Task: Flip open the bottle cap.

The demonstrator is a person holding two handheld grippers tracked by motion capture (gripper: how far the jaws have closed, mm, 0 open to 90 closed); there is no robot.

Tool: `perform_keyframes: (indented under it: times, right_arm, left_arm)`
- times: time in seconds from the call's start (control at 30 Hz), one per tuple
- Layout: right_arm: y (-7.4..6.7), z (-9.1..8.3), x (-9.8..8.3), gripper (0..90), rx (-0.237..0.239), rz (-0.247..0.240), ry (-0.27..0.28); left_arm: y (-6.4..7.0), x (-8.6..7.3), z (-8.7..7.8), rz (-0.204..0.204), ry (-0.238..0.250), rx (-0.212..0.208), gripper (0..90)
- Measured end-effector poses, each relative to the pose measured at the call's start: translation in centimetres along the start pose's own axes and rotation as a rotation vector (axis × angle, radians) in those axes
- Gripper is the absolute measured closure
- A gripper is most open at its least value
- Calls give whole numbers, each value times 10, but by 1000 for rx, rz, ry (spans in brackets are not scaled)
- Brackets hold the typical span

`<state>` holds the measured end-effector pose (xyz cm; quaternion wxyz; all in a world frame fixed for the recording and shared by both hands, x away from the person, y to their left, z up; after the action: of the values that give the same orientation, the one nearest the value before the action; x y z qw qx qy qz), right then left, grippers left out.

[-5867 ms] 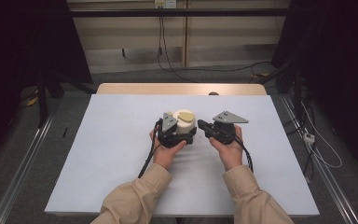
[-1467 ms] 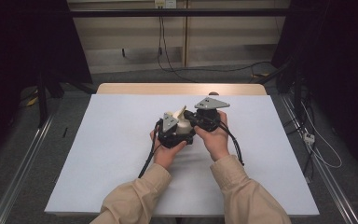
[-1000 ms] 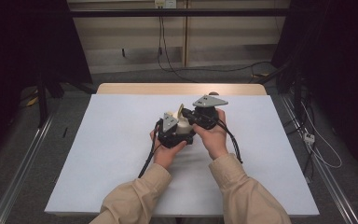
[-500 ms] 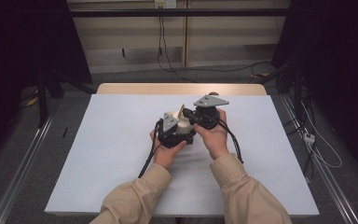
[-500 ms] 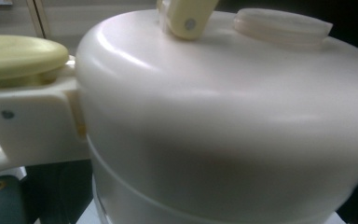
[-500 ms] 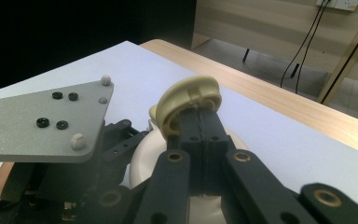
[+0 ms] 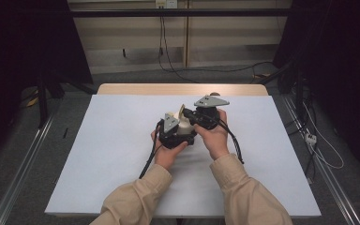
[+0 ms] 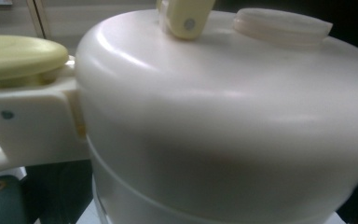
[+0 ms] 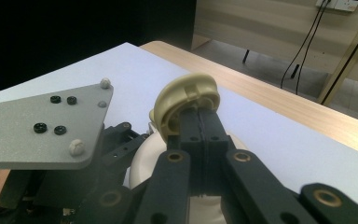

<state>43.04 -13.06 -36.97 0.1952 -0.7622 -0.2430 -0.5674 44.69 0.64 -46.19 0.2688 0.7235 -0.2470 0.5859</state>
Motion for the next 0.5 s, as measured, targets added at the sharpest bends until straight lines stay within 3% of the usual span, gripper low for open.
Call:
perform_keyframes:
  times: [0.5]
  right_arm:
    - [-1, 3, 1, 900, 2, 2, 2]
  left_arm:
    - [0, 0, 0, 2, 0, 2, 49]
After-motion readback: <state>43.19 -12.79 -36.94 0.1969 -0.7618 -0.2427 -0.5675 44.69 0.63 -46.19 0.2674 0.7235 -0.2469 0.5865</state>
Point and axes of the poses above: each handheld gripper's, and its own axes: z roughly forward along the jaws, x roughly out of its top, y roughly to its right, the point moved 1 cm from there along z, roughly forward along the jaws, and after that the axes turned 8 degrees about y, right-handed, at the moved point
